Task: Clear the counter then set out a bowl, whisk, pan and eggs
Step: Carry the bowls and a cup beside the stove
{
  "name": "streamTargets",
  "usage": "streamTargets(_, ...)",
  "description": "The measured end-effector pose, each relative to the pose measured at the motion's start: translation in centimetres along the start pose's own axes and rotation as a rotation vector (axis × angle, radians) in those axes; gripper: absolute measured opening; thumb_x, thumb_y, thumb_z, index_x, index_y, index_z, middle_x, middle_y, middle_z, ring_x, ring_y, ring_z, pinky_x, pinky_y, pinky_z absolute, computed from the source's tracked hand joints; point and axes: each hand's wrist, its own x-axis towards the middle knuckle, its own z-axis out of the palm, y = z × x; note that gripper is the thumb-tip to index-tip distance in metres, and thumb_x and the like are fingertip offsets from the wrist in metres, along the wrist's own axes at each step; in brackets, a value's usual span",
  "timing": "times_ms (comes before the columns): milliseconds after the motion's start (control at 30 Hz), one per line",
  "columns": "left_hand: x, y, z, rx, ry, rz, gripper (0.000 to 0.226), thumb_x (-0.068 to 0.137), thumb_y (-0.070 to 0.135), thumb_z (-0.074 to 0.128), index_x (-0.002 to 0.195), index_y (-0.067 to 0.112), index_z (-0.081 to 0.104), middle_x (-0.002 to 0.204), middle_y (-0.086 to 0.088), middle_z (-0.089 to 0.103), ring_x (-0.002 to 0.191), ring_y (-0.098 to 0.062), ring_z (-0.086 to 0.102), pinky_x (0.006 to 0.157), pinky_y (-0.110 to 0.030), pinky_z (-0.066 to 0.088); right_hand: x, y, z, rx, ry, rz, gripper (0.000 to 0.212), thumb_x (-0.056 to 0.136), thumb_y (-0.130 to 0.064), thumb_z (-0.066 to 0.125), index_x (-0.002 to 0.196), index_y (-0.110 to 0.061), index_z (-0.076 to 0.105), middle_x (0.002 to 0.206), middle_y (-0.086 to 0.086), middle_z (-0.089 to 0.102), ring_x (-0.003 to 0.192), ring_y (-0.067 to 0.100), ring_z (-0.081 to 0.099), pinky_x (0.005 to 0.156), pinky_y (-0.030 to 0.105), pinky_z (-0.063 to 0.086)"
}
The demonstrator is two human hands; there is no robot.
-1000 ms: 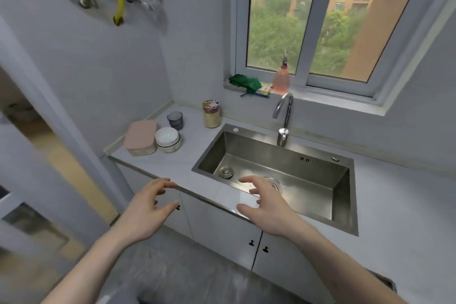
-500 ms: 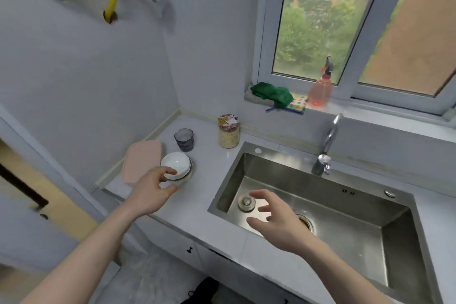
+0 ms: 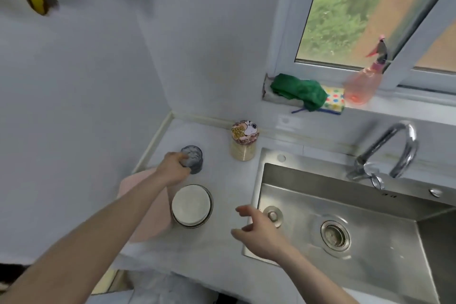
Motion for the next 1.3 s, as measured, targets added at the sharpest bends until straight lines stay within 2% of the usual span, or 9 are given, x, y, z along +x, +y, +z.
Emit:
streamTargets(167,7.5,-3.0,3.2,0.107,-0.098,-0.043,0.057,0.077,0.035,0.060,0.132,0.019,0.067,0.142,-0.014,0.058,0.130,-0.028,0.056,0.110,-0.028,0.043,1.2,0.2,0.6,0.015,0.012,0.090,0.057,0.088,-0.038,0.068,0.141,-0.036,0.048,0.137,-0.017,0.050,0.104,0.005,0.065,0.065,0.014,0.051)
streamTargets(300,8.2,-3.8,4.2,0.128,-0.062,-0.017,0.046,0.066,0.050,0.065,0.097,0.019,0.078,0.100,-0.008,0.077,0.097,-0.029,0.072,0.078,-0.029,0.055,2.4,0.0,1.5,0.034,0.020,0.134,0.057,0.086,-0.037,0.069,0.140,-0.034,0.049,0.135,-0.014,0.052,0.095,0.010,0.069,0.080,0.021,0.053)
streamTargets(400,6.7,-3.0,3.4,0.134,-0.002,0.015,0.041,0.070,0.053,0.081,0.091,0.019,0.079,0.092,-0.007,0.076,0.089,-0.029,0.073,0.064,-0.028,0.044,3.4,-0.1,2.4,0.051,0.004,0.159,0.058,0.085,-0.040,0.070,0.139,-0.036,0.049,0.135,-0.013,0.053,0.098,0.010,0.067,0.078,0.021,0.052)
streamTargets(700,2.0,-3.2,0.3,-0.051,0.189,0.149,0.018,0.070,0.033,0.090,0.077,0.025,0.075,0.091,0.004,0.070,0.083,-0.021,0.065,0.067,-0.031,0.043,7.4,-1.7,5.7,0.160,-0.033,0.249,0.073,0.086,-0.047,0.072,0.150,-0.027,0.042,0.139,-0.005,0.053,0.116,0.022,0.065,0.090,0.035,0.058)
streamTargets(833,-0.9,-2.4,-2.2,-0.122,0.262,0.213,0.017,0.071,0.028,0.091,0.076,0.025,0.075,0.089,0.012,0.069,0.081,-0.013,0.063,0.069,-0.030,0.046,9.3,-3.3,7.6,0.235,-0.086,0.295,0.082,0.088,-0.046,0.069,0.157,-0.025,0.030,0.144,0.002,0.052,0.101,0.026,0.069,0.066,0.033,0.059)
streamTargets(967,-3.6,-1.9,-3.8,-0.124,0.300,0.253,0.014,0.074,0.025,0.089,0.081,0.022,0.077,0.096,0.014,0.070,0.076,-0.002,0.059,0.069,-0.011,0.042,10.5,-4.0,8.9,0.260,-0.116,0.339,0.061,0.091,-0.033,0.064,0.145,-0.023,0.039,0.119,0.009,0.065,0.080,0.023,0.066,0.069,0.041,0.064)
streamTargets(1067,-4.8,-3.0,-4.2,-0.134,0.290,0.289,0.016,0.072,0.035,0.088,0.081,0.031,0.076,0.103,0.018,0.070,0.088,-0.004,0.064,0.076,-0.032,0.053,11.1,-4.0,9.5,0.292,-0.094,0.379,0.048,0.094,-0.020,0.056,0.140,-0.017,0.042,0.113,0.013,0.066,0.073,0.024,0.067,0.073,0.045,0.064)
streamTargets(1167,-5.9,-4.0,-4.4,-0.134,0.283,0.251,0.025,0.066,0.057,0.075,0.083,0.039,0.073,0.111,0.027,0.067,0.093,-0.005,0.065,0.078,-0.037,0.055,11.5,-4.0,10.1,0.336,-0.072,0.394,0.039,0.094,-0.011,0.048,0.133,-0.013,0.046,0.111,0.016,0.065,0.067,0.026,0.067,0.073,0.049,0.065)
streamTargets(1300,-7.8,-4.3,-4.5,-0.148,0.314,0.258,0.017,0.071,0.039,0.087,0.082,0.032,0.077,0.120,0.030,0.065,0.103,-0.005,0.065,0.085,-0.035,0.054,11.6,-4.4,10.5,0.356,-0.011,0.391,0.035,0.094,-0.005,0.043,0.128,-0.010,0.049,0.124,0.017,0.058,0.087,0.039,0.072,0.070,0.052,0.064)
